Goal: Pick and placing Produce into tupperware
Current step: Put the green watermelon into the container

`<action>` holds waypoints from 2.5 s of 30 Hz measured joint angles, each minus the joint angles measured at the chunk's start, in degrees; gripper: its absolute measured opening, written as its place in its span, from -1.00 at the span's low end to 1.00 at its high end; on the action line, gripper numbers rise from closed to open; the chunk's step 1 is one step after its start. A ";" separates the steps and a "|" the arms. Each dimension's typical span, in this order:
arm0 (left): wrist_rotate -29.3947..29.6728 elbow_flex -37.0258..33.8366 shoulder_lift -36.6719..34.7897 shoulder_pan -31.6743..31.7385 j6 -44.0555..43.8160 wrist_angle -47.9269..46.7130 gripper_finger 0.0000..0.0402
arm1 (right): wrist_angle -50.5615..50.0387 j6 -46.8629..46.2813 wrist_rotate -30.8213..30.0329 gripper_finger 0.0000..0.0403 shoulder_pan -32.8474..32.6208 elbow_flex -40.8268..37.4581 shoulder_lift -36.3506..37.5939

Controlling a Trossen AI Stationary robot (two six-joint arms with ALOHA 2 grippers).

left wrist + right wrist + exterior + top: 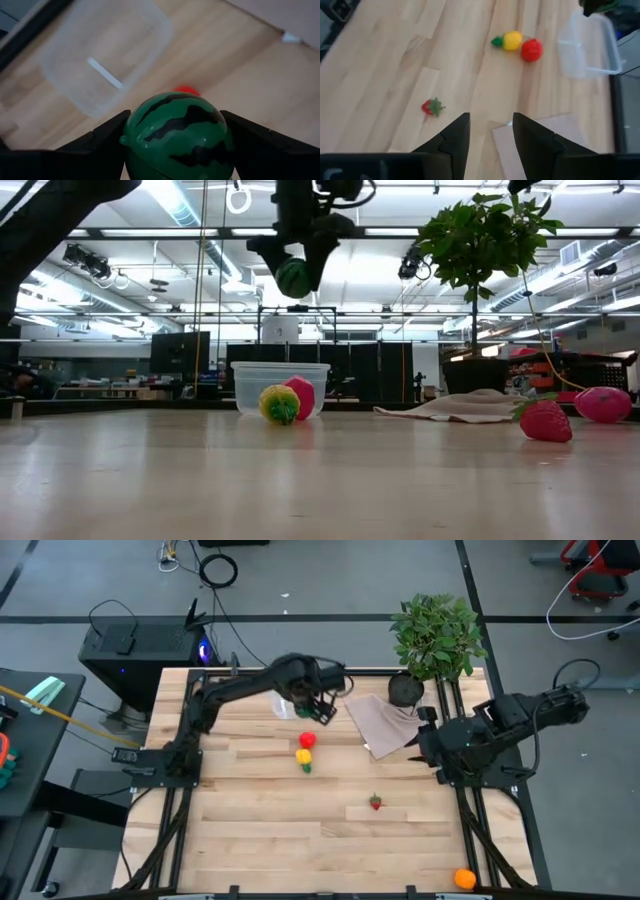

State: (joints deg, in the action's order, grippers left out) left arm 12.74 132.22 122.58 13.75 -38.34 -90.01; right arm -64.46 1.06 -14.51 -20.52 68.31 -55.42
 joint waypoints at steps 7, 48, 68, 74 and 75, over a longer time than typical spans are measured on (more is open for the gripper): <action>0.23 -1.33 -2.70 4.96 2.02 -0.01 0.46 | 2.69 0.04 -10.22 -0.23 -6.18 0.00 -2.34; -3.82 -19.21 -3.01 17.38 36.03 12.68 0.45 | 9.96 -5.62 -25.74 -0.23 -13.74 -0.02 -13.55; -5.40 -19.21 -3.01 17.93 58.39 11.22 0.50 | 9.98 -5.64 -25.74 -0.23 -13.74 -0.02 -13.55; -5.34 -19.21 -3.01 17.98 57.92 13.97 0.49 | 10.23 -5.64 -25.72 -0.23 -13.74 -0.02 -13.55; -5.43 -19.21 -3.01 17.98 57.65 14.54 0.47 | 10.35 -5.68 -25.72 -0.23 -13.74 -0.02 -13.55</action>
State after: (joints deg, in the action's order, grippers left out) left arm 7.31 113.01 119.57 31.73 19.31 -75.46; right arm -54.11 -4.62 -40.23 -34.26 68.29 -68.97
